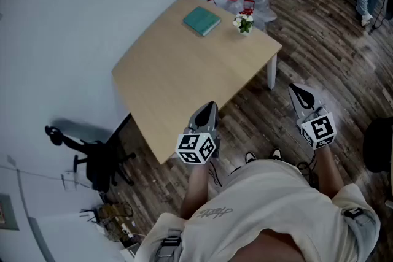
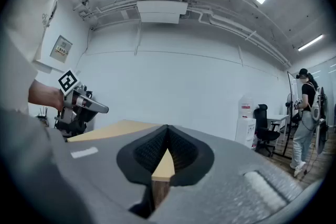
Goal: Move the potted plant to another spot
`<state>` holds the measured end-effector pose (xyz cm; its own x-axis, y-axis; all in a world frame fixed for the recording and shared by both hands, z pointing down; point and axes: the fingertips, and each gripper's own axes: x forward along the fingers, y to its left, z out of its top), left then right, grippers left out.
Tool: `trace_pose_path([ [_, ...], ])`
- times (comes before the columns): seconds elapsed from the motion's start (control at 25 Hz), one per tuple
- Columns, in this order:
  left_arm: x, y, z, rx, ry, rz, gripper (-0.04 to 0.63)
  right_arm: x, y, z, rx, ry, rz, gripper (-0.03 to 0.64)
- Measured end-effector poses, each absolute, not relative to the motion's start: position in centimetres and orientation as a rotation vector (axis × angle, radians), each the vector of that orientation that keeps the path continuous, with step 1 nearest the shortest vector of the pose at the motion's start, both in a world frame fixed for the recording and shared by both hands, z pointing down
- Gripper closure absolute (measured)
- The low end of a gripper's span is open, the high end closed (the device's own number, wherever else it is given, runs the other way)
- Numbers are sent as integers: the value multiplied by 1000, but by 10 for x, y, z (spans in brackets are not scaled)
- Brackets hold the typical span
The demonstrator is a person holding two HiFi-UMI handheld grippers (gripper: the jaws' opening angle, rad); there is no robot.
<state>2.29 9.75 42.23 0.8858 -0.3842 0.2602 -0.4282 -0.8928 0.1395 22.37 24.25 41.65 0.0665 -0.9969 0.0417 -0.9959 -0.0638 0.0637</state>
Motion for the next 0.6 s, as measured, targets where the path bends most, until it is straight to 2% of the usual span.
trace_pose_path([
  [0.28, 35, 104, 433, 2849, -561, 357, 577, 257, 257, 430, 2344, -1998, 51, 614],
  [0.6, 36, 93, 454, 2778, -552, 346, 577, 252, 252, 427, 2346, -1961, -6, 614],
])
